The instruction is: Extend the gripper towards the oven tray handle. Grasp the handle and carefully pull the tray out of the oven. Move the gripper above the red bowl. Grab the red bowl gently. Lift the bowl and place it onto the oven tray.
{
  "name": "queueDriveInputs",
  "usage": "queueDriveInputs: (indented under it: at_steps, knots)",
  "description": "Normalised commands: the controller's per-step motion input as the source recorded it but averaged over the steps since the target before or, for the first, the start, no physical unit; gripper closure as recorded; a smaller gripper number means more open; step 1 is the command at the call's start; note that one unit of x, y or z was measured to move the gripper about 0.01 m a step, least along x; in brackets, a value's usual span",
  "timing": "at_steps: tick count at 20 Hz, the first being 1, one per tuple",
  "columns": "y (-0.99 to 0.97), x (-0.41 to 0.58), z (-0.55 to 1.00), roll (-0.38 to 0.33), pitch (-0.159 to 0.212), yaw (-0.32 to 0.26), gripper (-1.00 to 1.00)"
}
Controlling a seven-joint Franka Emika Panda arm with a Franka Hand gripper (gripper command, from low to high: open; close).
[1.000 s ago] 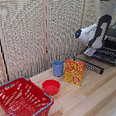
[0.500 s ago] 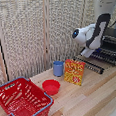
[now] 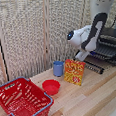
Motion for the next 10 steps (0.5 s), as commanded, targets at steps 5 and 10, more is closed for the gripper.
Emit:
queueDriveInputs:
  at_steps: [5,10]
  knots:
    - [0.05,0.201,0.0,-0.003,0.029,0.002,-1.0]
    - [0.0,0.105,0.03,0.034,0.006,0.015,-1.0]
